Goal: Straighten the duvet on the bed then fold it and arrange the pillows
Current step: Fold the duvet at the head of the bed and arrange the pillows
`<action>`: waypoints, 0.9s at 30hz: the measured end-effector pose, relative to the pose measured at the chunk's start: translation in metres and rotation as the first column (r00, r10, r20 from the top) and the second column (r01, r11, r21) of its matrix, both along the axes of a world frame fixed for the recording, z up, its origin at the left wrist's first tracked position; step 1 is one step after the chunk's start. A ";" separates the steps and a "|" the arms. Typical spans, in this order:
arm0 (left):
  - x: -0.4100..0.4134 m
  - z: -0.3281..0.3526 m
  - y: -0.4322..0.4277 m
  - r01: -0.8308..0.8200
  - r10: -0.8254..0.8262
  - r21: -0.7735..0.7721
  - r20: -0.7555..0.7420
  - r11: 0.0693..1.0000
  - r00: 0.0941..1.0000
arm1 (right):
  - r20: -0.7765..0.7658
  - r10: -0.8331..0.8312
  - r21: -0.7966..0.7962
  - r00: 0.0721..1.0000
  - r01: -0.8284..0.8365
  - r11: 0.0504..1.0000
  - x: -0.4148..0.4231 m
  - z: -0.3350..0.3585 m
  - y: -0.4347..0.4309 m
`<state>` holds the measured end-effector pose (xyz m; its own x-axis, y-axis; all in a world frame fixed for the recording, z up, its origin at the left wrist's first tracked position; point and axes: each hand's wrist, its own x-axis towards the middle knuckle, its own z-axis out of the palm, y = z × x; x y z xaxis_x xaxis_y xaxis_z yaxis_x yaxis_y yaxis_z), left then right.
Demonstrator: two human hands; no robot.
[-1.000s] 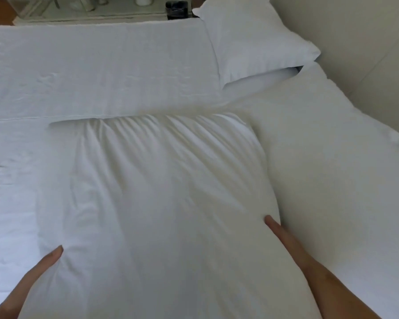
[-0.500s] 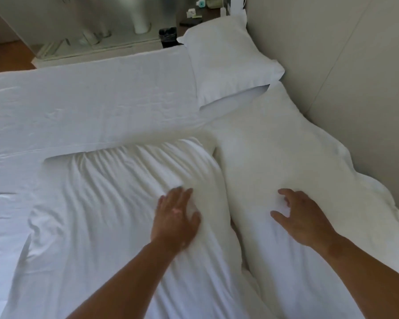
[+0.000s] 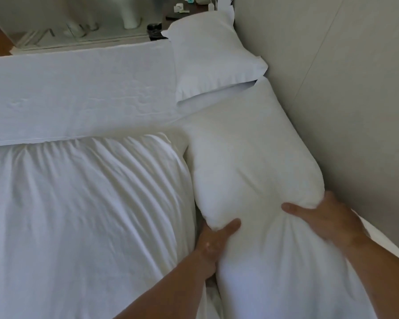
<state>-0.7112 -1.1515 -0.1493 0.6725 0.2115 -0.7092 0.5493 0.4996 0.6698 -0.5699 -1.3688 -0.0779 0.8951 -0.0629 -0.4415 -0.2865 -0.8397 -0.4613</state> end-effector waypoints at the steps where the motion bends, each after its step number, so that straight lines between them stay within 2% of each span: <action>1: 0.002 0.010 -0.007 -0.004 0.007 -0.048 0.045 0.999 0.999 | 0.009 -0.009 0.060 1.000 0.009 0.998 -0.002 0.006 0.000; 4: 0.017 0.045 -0.026 -0.034 0.045 -0.076 0.153 0.996 0.987 | 0.031 -0.084 0.233 0.996 0.074 0.970 -0.006 0.041 -0.005; 7: 0.031 0.096 -0.023 0.019 -0.009 -0.029 0.303 0.999 0.953 | 0.148 -0.188 0.365 0.971 0.123 0.923 -0.012 0.088 -0.008; 12: 0.029 0.177 0.021 0.002 -0.040 0.091 0.415 0.996 0.909 | 0.232 -0.220 0.458 0.948 0.093 0.884 -0.023 0.166 0.024; 20: -0.028 0.303 0.126 -0.208 -0.017 0.321 0.578 0.924 0.816 | 0.354 -0.197 0.543 0.914 -0.029 0.839 -0.082 0.274 0.114; 27: -0.138 0.379 0.283 -0.328 -0.014 0.506 0.560 0.798 0.829 | 0.340 -0.114 0.658 0.933 -0.149 0.738 -0.185 0.332 0.265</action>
